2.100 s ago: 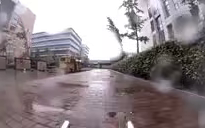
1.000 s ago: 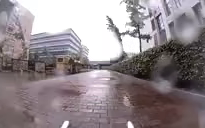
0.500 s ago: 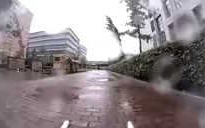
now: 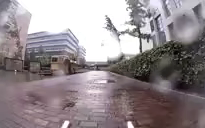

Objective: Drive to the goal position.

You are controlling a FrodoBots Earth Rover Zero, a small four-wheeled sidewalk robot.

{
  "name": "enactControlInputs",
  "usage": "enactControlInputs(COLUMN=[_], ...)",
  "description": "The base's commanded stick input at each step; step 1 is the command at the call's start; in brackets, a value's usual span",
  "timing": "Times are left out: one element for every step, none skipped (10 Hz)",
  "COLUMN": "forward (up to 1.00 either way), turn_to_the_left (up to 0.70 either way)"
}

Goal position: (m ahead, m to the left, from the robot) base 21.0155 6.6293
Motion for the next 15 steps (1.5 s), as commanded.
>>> enactControlInputs(forward=[0.7,0.7,0.7,0.7,0.7,0.7,0.7,0.7,0.7,0.7,0.7,0.7,0.7,0.7,0.7], turn_to_the_left=[0.0,0.0,0.0,0.0,0.0,0.0,0.0,0.0,0.0,0.0,0.0,0.0,0.0,0.0,0.0])
